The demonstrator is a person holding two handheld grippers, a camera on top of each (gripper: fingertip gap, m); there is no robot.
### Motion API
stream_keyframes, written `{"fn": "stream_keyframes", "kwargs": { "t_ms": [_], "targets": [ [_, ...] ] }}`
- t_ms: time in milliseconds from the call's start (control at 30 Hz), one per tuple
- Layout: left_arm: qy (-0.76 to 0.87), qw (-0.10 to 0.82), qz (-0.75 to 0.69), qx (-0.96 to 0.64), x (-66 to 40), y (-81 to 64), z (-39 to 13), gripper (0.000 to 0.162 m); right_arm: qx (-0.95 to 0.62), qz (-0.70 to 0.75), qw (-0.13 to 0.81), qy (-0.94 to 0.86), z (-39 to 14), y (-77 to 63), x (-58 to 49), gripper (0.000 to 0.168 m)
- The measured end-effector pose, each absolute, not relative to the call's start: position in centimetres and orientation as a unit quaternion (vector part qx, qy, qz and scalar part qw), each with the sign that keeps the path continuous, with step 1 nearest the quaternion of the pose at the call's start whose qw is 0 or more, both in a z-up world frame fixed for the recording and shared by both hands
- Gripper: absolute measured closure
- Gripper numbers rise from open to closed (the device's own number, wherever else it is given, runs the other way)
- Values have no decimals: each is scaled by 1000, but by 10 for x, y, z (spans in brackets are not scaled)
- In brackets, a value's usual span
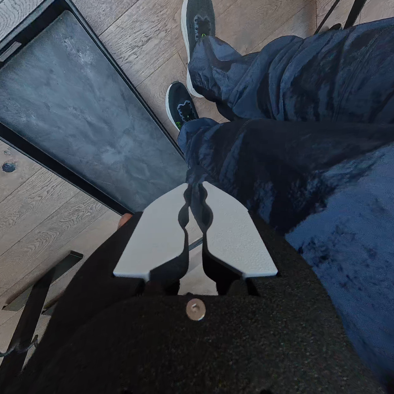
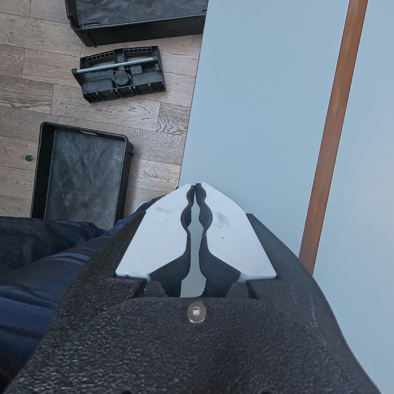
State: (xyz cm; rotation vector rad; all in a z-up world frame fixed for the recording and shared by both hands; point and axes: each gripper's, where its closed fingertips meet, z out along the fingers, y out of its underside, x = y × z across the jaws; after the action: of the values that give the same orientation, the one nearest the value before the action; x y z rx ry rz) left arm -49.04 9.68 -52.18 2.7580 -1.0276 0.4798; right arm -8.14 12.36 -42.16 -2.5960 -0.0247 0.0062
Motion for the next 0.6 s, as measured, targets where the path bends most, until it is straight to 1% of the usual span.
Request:
{"fn": "stream_keyframes", "kwargs": {
  "t_ms": [100, 200, 433, 600],
  "targets": [
    [-345, 67, 165, 922, -467, 120, -512, 155, -959, 10, 282, -13, -418, 158, -70, 167],
    [-387, 60, 150, 908, -442, 149, -504, 155, -957, 22, 290, -17, -419, 187, -60, 167],
    [-442, 18, 137, 886, -374, 217, -473, 155, -953, 56, 298, -3, -434, 230, -44, 168],
    [-501, 19, 92, 860, -356, 240, -467, 154, -949, 62, 310, 23, -445, 244, -30, 167]
  ]
}}
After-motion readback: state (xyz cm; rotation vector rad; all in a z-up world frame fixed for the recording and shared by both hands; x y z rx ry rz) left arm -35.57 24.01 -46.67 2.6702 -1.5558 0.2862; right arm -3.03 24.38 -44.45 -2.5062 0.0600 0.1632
